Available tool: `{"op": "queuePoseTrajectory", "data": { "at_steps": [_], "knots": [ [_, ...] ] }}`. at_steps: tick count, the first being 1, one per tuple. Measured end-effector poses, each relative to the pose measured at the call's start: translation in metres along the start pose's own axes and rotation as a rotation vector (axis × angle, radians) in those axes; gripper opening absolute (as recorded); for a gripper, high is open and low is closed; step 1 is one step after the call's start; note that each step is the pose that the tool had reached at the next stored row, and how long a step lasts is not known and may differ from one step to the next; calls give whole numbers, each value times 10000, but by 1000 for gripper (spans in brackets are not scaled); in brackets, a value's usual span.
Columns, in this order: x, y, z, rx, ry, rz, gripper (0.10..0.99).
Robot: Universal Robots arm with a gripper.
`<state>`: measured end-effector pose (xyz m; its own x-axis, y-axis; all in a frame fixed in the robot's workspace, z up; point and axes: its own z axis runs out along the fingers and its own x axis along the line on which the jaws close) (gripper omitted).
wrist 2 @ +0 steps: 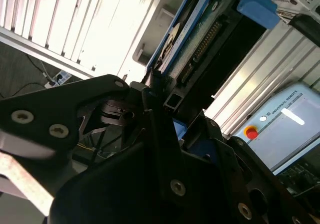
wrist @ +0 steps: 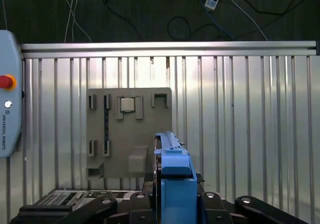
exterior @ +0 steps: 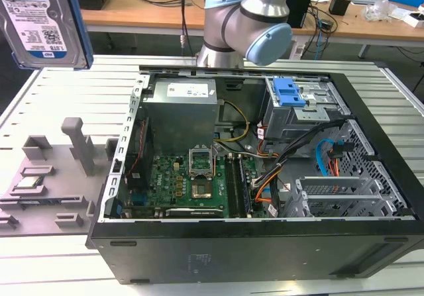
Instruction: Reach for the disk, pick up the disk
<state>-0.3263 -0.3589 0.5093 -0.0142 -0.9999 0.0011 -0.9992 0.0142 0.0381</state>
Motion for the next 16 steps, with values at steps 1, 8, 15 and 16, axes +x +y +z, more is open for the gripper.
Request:
{"op": "queuePoseTrajectory", "data": {
  "at_steps": [1,8,15,16],
  "knots": [
    [0,-30,-1,0,0,0,369],
    [-4,-301,-12,-1,2,1,369],
    [-9,-604,-24,-1,5,1,369],
    [-9,-666,-26,0,5,-1,369]
  ]
}}
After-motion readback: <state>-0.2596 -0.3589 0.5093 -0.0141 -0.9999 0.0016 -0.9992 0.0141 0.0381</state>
